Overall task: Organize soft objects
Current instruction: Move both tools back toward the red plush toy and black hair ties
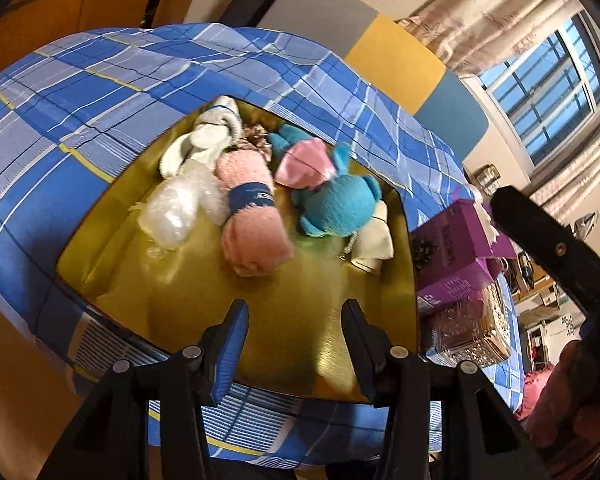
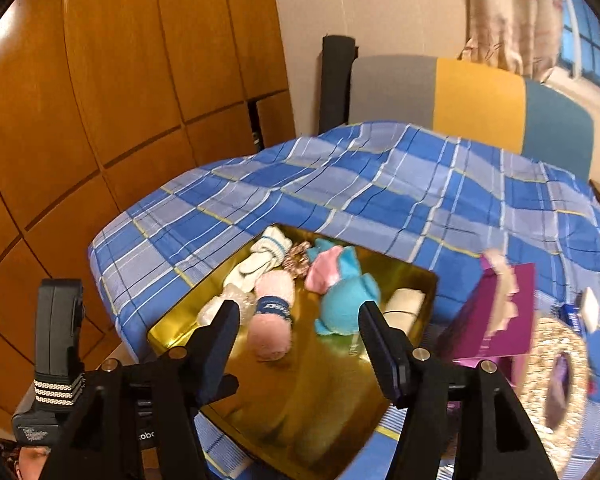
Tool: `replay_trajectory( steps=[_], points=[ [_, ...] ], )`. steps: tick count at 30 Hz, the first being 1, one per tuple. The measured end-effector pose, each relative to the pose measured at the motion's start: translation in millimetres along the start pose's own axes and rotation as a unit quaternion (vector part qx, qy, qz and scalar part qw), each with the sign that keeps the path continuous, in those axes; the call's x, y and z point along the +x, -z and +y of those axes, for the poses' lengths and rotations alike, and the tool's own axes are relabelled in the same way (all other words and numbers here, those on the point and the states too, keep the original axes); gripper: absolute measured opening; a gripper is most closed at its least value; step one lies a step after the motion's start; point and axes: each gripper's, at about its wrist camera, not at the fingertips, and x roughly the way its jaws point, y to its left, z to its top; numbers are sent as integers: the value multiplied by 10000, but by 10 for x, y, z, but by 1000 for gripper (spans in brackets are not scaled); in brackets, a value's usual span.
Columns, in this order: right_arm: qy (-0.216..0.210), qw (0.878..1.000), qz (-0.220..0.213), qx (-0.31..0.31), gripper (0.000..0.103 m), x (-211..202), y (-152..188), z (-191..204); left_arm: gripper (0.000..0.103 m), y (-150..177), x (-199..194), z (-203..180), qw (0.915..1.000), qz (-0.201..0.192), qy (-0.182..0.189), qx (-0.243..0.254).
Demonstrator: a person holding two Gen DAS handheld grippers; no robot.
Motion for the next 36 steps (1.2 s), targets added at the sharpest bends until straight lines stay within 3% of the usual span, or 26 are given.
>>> replay_trajectory(
  steps=[12, 22, 30, 36],
  points=[
    [626, 9974, -340, 138, 64, -512, 93, -487, 48, 121, 33, -396, 9988, 76, 273, 404],
    [1225, 9881, -589, 715, 65, -1004, 312, -1233, 48, 243, 43, -872, 9933, 144, 602, 973],
    [1991, 9668, -256, 1579, 69, -1329, 764, -2319, 48, 391, 157, -1261, 9853, 390, 906, 1395],
    [2299, 9479, 261, 2188, 69, -1263, 1200, -3071, 48, 515, 186, -1513, 9779, 532, 1047, 1728]
  ],
)
